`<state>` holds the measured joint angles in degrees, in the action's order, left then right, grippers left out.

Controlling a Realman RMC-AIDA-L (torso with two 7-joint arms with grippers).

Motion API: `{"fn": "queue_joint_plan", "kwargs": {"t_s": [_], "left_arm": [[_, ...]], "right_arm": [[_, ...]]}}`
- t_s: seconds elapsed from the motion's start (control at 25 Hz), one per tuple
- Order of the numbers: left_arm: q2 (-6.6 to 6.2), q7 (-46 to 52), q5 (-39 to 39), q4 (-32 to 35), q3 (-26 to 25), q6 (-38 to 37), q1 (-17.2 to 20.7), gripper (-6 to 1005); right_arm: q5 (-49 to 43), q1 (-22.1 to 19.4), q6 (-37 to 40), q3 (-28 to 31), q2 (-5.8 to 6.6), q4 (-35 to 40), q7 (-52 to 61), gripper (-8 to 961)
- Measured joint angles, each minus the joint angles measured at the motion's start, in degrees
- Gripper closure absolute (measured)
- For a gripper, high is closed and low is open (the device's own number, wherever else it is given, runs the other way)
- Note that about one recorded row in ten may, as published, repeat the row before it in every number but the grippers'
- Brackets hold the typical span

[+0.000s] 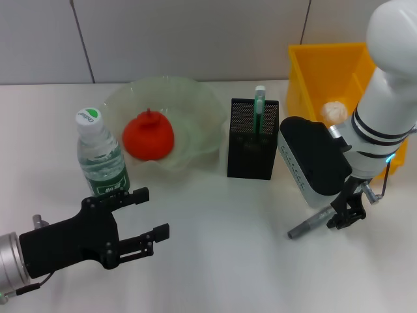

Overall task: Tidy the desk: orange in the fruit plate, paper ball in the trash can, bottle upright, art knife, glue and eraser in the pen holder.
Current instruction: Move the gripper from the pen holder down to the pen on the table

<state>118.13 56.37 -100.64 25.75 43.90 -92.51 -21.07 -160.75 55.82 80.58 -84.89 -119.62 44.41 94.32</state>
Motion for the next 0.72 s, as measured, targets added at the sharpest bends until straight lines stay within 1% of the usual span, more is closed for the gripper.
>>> {"fn": "queue_joint_plan", "kwargs": {"t_s": [0.16,0.44,0.72], "left_arm": [[0.00,0.0,0.0,0.0,-0.3,-0.3,0.1,200],[0.00,0.2,0.0,0.0,-0.4,-0.3,0.1,200],[0.00,0.2,0.0,0.0,-0.4,-0.3,0.2,200]], "right_arm": [[0.0,0.0,0.0,0.0,0.00,0.0,0.0,539],[0.0,0.0,-0.1,0.0,0.00,-0.1,-0.2,575],[0.0,0.0,-0.1,0.0,0.00,-0.6,-0.4,576]]}}
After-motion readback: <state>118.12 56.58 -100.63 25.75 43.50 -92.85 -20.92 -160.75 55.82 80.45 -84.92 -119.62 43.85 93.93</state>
